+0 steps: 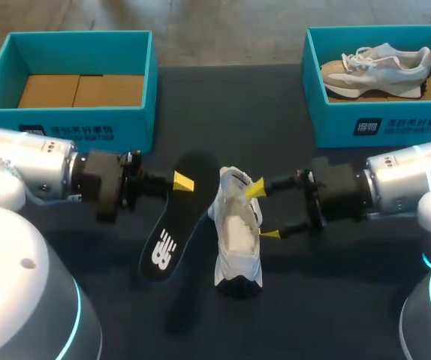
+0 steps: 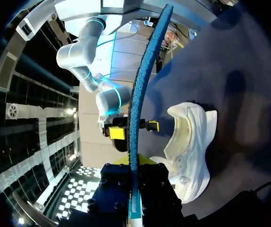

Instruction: Take the shoe out of the shoebox, open the shoe tongue, remove and reinsert the insole, then place the shoe into the shoebox

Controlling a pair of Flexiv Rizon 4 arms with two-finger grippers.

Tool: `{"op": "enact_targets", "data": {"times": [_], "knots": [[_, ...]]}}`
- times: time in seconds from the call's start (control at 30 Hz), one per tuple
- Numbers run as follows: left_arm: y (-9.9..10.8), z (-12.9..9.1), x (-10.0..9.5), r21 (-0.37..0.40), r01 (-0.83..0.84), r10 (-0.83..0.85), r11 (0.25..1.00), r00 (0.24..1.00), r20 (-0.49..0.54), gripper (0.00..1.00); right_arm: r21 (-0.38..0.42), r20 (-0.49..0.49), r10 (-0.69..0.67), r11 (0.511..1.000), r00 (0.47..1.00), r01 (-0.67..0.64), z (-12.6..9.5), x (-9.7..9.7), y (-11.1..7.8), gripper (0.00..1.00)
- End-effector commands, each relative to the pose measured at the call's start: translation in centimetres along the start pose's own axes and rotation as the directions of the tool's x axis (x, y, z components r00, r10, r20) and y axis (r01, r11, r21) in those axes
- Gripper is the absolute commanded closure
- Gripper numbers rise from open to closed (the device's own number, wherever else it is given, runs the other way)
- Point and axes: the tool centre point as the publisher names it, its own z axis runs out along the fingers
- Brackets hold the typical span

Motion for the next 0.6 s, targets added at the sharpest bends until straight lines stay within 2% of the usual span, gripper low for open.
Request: {"op": "enact_targets", "data": {"times": [0.03,0.33,0.6], "knots": [[-1.1,0.4,0.6,0.011,0.025,-0.024,1.000,1.000,-0.019,1.00,0.038,0.061,-0.025,0.999,0.998,0.022,-1.8,0.1,-0.7,0.00],[-2.8,1.9,1.6,0.050,0.096,-0.094,0.994,0.995,-0.047,1.00,0.077,0.114,-0.126,0.990,0.986,0.118,-3.8,-1.4,-1.6,0.00],[-3.8,3.4,2.2,0.076,0.164,-0.160,0.984,0.986,-0.056,1.00,0.103,0.153,-0.267,0.962,0.952,0.253,-5.0,-2.6,-2.4,0.00]]}}
